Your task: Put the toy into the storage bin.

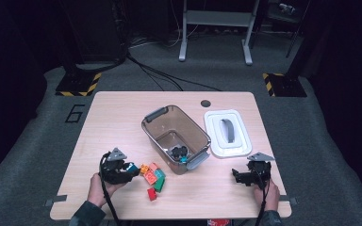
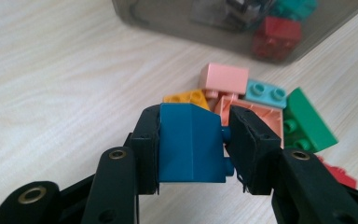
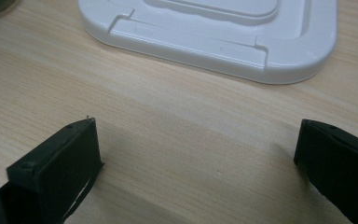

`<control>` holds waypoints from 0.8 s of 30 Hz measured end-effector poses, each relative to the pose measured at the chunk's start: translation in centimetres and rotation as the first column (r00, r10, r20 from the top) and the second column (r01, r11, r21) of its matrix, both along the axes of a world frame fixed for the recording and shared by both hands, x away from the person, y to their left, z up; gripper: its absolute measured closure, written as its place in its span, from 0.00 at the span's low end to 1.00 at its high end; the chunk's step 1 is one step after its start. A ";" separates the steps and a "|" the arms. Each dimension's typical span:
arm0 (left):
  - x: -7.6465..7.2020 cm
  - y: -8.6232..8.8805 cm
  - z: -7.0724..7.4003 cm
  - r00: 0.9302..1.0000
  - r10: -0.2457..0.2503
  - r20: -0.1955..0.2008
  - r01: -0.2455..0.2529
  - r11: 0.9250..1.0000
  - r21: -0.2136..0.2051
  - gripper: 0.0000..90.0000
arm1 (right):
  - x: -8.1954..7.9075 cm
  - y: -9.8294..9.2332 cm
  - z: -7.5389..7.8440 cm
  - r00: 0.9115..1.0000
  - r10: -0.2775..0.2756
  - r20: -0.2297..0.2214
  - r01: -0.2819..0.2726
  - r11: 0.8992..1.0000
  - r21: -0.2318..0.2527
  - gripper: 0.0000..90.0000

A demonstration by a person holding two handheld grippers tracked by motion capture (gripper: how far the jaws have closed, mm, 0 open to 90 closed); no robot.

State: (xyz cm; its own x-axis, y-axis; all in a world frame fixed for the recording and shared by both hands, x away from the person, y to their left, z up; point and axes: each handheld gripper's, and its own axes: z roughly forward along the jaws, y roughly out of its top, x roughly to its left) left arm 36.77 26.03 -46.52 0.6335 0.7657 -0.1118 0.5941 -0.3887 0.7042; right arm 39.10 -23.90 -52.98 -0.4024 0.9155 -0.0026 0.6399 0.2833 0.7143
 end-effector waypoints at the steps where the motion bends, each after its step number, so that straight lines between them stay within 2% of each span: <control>1: 0.1 -0.1 0.4 1.000 -0.005 0.002 0.005 1.000 -0.001 0.63 | 0.0 0.0 0.0 1.000 0.000 0.000 0.000 1.000 0.000 0.00; 7: 0.7 -0.3 2.2 0.999 -0.037 0.017 0.037 0.999 0.013 0.63 | 0.0 0.0 0.0 1.000 -0.001 0.001 0.001 1.000 0.000 0.00; 16: 1.8 -1.0 4.7 0.997 -0.062 0.039 0.062 0.998 0.012 0.63 | 0.0 0.0 0.0 1.000 0.000 0.003 0.000 1.000 0.001 0.00; 24: 2.4 -1.2 7.6 0.994 -0.070 0.088 0.071 0.998 -0.003 0.63 | 0.0 0.0 0.0 1.000 -0.003 -0.001 0.003 1.000 0.003 0.00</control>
